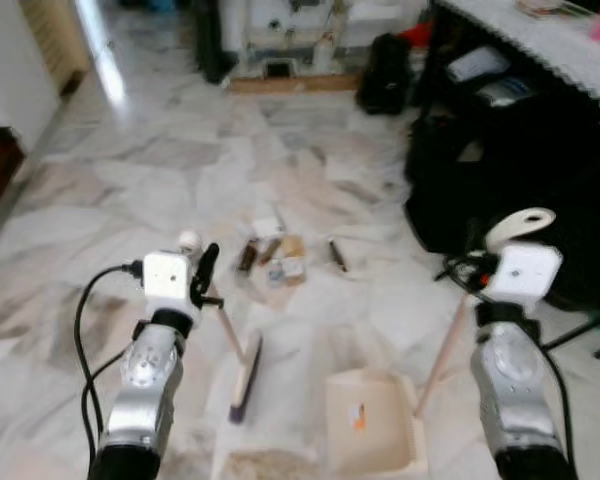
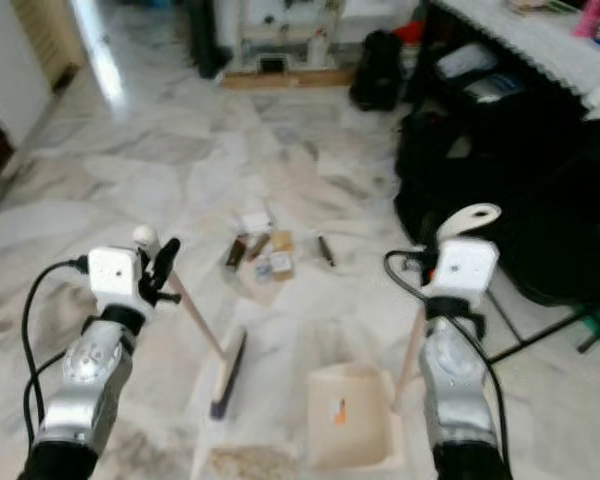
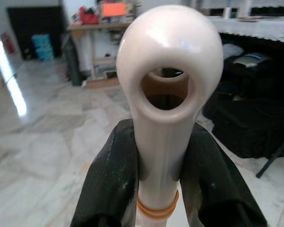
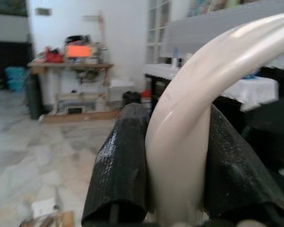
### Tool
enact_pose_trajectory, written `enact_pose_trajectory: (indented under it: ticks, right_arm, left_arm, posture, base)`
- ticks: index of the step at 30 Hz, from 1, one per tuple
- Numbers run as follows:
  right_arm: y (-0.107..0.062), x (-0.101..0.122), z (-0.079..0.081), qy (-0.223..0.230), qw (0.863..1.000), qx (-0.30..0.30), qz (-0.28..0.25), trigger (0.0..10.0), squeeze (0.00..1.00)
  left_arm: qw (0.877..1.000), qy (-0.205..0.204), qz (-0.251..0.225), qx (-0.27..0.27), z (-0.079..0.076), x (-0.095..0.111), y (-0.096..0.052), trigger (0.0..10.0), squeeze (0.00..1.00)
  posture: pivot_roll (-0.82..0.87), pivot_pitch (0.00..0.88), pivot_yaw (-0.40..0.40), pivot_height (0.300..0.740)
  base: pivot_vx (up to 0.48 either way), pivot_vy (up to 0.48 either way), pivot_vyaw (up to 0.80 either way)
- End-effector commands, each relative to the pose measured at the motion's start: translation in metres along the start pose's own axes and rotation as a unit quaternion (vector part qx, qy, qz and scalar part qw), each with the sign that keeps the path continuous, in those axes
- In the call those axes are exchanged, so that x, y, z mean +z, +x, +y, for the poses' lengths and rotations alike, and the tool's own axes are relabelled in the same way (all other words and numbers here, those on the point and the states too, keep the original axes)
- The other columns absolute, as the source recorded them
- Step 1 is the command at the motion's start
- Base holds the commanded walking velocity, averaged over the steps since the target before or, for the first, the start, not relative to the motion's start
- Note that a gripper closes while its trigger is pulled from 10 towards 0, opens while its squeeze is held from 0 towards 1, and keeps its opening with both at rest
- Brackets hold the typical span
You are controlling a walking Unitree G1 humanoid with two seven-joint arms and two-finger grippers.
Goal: Sweep floor
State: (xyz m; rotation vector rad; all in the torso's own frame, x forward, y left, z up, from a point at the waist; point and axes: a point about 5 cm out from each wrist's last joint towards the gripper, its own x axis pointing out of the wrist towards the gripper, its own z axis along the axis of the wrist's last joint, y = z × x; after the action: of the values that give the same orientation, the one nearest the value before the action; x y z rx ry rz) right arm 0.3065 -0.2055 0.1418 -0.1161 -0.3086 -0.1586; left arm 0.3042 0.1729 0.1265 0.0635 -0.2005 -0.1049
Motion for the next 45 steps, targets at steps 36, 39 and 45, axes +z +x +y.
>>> enact_pose_trajectory:
  ticks: [36,39,45]
  right_arm:
    - [0.002,0.009,0.000,-0.016,0.999,0.004,-0.029,10.0,0.00]
    - [0.002,0.009,0.001,-0.020,0.999,0.008,-0.029,10.0,0.00]
    - [0.003,0.010,0.001,-0.012,0.999,0.009,-0.032,10.0,0.00]
  left_arm:
    - [0.997,-0.045,-0.021,0.051,0.002,0.013,0.005,10.0,0.00]
    - [0.997,-0.045,-0.021,0.053,0.002,0.013,0.005,10.0,0.00]
    - [0.997,-0.037,-0.025,0.063,0.009,0.014,0.006,10.0,0.00]
  posture:
    - [-0.09,0.041,0.026,0.740]
    - [-0.09,0.039,0.024,0.740]
    - [-0.09,0.031,0.021,0.740]
  base:
    - [0.180,0.000,0.10]
    - [0.330,0.000,0.45]
    - [0.331,0.000,0.36]
